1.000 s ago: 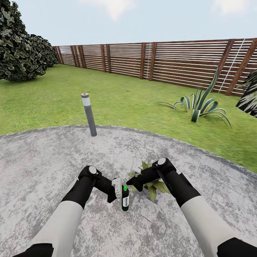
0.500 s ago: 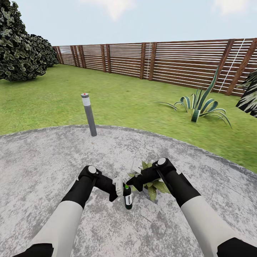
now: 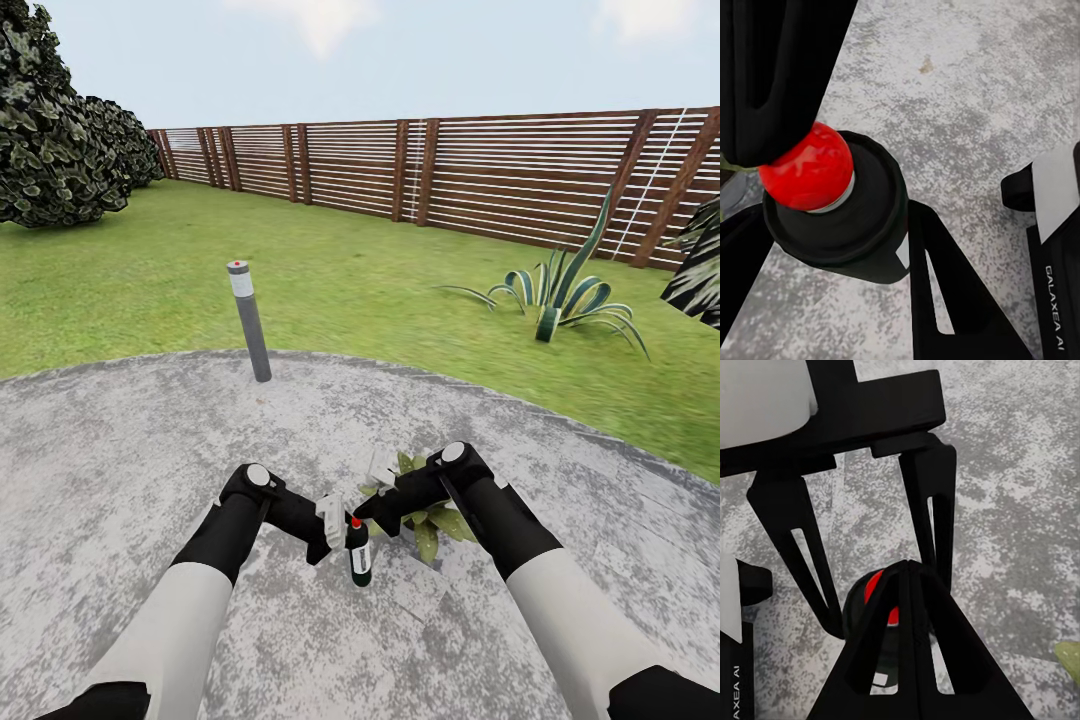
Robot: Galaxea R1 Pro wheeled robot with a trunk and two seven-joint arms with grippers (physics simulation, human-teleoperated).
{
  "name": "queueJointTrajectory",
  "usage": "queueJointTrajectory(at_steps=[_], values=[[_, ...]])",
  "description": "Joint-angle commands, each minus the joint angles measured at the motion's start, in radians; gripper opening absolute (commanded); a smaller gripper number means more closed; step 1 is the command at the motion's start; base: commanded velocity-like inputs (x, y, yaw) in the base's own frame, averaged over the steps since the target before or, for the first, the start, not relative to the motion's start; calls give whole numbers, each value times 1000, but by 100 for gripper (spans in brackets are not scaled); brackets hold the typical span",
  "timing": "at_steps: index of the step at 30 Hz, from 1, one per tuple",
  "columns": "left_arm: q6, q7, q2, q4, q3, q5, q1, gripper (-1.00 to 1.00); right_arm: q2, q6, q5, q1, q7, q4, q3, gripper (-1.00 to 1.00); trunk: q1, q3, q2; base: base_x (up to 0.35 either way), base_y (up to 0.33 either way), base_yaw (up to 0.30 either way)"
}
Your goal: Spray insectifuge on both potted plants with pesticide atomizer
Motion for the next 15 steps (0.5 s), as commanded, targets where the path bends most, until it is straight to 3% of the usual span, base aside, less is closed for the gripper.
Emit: queueJointTrajectory(at_steps=[1, 11, 15], values=[[5, -2, -2, 0, 5, -8, -1, -100, 0, 10, 4, -1, 5, -1, 0, -100, 0, -1, 0, 0, 0, 0], [4, 40, -2, 6, 9, -14, -1, -100, -1, 10, 4, -1, 6, -1, 0, -100, 0, -1, 0, 0, 0, 0], [4, 101, 14, 66, 10, -15, -1, -100, -1, 10, 4, -1, 6, -1, 0, -100, 0, -1, 0, 0, 0, 0]])
